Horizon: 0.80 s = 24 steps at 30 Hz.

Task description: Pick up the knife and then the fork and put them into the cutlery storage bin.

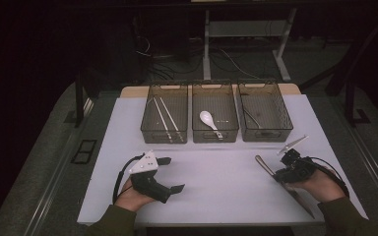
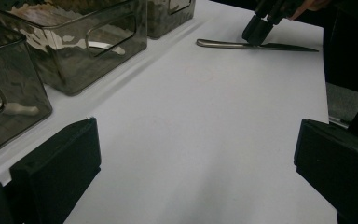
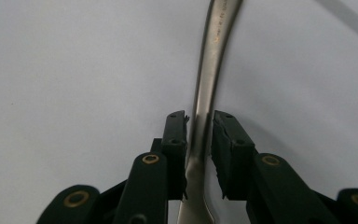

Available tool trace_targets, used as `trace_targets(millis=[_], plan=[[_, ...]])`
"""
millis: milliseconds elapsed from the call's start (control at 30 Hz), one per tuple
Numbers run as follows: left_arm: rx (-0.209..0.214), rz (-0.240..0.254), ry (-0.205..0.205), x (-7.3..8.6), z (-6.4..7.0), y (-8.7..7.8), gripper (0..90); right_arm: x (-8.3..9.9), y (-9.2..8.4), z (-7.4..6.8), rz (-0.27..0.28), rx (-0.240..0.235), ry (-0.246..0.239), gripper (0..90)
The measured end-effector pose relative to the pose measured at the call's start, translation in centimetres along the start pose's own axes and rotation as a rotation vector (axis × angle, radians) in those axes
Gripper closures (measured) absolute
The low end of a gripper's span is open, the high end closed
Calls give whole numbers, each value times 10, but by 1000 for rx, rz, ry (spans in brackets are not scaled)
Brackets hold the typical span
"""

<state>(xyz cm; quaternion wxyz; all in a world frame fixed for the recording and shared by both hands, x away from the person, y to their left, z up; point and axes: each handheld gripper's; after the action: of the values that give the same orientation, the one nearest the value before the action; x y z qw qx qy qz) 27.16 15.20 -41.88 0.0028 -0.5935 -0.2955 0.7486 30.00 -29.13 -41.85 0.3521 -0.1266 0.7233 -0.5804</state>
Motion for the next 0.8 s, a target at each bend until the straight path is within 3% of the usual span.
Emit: trace_targets(millis=[267,533,800], plan=[[0,0,-3,0,0,1,0,-8,8,-4,-71,39,-31,767],[-2,-2,-3,0,1,1,0,-20,11,-3,-165,35,-25,767],[-1,0,1,0,1,0,0,-23,12,-6,-184,52,-42,793]])
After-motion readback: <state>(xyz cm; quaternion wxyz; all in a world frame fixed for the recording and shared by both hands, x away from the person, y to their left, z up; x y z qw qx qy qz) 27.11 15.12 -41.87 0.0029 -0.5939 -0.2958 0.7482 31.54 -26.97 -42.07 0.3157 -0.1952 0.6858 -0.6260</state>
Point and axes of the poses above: each handheld gripper's, and its own axes: y roughly forward along the jaws, x roughly out of its underside, z roughly to its right, and after that the axes turned 1 degree about -y, right-handed
